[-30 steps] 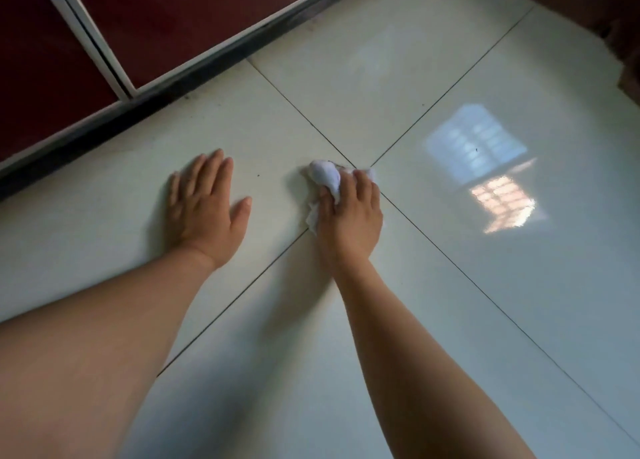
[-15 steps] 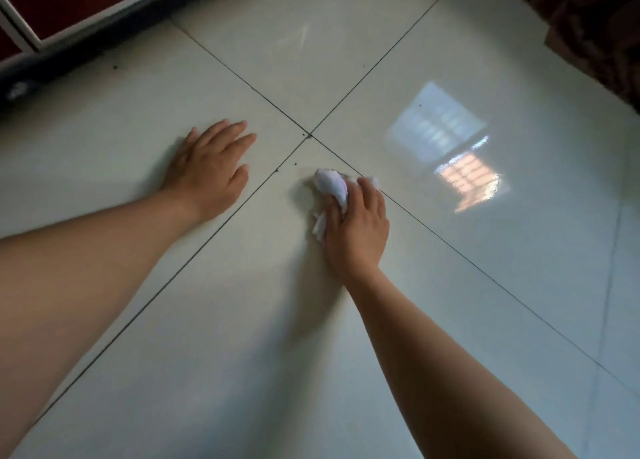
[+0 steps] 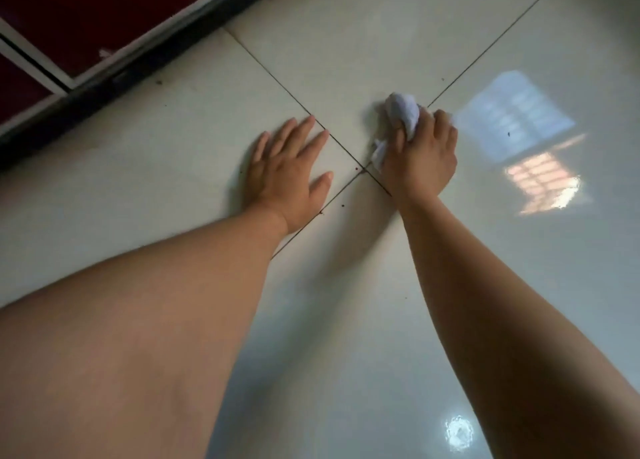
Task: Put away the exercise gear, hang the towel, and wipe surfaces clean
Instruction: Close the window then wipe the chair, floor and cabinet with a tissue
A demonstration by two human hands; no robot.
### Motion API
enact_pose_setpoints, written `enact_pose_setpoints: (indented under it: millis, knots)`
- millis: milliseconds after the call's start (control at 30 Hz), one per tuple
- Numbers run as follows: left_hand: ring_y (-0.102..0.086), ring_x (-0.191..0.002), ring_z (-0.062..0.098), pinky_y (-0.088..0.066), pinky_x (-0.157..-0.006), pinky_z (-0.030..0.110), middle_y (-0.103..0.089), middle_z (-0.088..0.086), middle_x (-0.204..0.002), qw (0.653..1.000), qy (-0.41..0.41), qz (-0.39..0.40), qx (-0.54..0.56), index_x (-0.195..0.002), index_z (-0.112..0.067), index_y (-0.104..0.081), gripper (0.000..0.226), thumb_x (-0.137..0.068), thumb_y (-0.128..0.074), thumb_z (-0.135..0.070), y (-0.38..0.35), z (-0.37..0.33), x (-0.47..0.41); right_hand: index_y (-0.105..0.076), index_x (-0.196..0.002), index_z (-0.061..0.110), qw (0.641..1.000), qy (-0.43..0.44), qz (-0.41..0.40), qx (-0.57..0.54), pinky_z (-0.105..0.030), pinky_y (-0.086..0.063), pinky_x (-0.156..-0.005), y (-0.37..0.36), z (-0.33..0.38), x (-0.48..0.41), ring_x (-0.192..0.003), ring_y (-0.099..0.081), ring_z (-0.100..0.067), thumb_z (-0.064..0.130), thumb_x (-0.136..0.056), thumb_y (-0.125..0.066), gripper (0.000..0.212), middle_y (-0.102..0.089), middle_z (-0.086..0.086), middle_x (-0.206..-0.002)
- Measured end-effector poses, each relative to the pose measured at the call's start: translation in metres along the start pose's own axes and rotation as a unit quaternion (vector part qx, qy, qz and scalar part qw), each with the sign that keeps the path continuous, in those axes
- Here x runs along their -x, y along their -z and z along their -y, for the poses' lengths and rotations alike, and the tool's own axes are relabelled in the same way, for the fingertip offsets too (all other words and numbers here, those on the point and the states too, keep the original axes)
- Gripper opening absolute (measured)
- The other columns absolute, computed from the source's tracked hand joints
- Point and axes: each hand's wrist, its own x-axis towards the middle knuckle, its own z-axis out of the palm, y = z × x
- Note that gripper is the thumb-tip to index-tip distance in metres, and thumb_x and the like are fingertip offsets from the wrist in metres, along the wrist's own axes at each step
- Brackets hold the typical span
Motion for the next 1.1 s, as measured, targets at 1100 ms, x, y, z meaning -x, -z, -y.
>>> enact_pose_setpoints:
  millis: [1100]
  knots:
    - [-0.023,-0.141,0.015,-0.011,-0.114,0.035,-0.027,0.001,-0.154,0.999,0.014,-0.029,0.008,-0.144,-0.014,-0.033,0.07,-0.081,-0.038,-0.044,-0.005,0.003,-0.003,-0.054,-0.129,0.02,0.976,0.21,0.032,-0.058,-0.03,-0.032,-0.098,-0.008,0.028,0.021,-0.123,-0.044,-0.028,0.037,-0.09,-0.052,0.043,-0.052,-0.007,-0.131]
